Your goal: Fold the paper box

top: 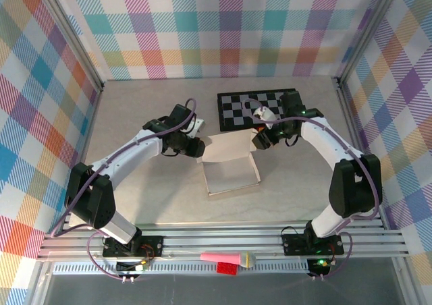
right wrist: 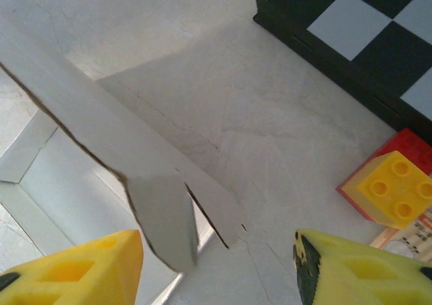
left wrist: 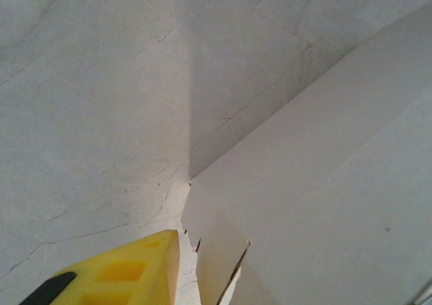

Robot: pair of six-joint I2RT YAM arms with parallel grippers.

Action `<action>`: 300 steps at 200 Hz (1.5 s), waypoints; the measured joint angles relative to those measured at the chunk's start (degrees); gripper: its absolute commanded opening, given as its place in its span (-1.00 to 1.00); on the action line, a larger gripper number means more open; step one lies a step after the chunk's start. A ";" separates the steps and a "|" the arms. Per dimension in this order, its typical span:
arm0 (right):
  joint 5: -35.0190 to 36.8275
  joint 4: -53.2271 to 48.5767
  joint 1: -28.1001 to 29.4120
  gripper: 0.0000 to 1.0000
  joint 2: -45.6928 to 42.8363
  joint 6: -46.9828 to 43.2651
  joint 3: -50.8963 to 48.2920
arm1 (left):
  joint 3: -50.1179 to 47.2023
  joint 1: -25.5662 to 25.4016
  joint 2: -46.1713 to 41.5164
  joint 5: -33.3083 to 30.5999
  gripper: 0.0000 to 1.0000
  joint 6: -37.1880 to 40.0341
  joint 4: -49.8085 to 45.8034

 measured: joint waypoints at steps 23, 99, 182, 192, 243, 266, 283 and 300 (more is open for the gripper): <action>0.70 0.02 0.63 0.04 0.24 0.09 0.24 | 0.04 0.00 0.15 -0.04 -0.51 -0.24 -0.15; 4.90 -0.35 3.72 -0.57 3.63 0.37 3.45 | 1.60 -0.72 1.40 -1.44 -0.71 -0.37 -0.33; 7.82 -2.49 4.72 -0.52 3.82 0.61 4.81 | 2.67 -1.40 2.19 -5.20 -0.95 -1.86 -0.44; 8.17 -2.54 4.72 -0.52 3.52 0.63 4.68 | 2.67 -1.44 2.19 -5.57 -0.97 -1.95 -0.44; 8.31 -2.45 4.72 -0.64 1.14 2.16 3.32 | 2.80 -1.44 2.19 -6.88 -1.00 -1.97 -0.55; 8.28 -2.36 4.72 -0.73 1.14 3.21 3.28 | 3.21 -1.44 2.19 -7.37 -1.00 -1.99 -0.85; 8.26 -2.36 4.72 -0.76 1.14 3.72 3.28 | 3.39 -1.51 2.19 -7.58 -1.00 -2.16 -0.85; 8.31 -2.38 5.05 -0.77 1.14 4.13 3.28 | 3.41 -1.62 2.21 -7.80 -1.00 -2.38 -0.94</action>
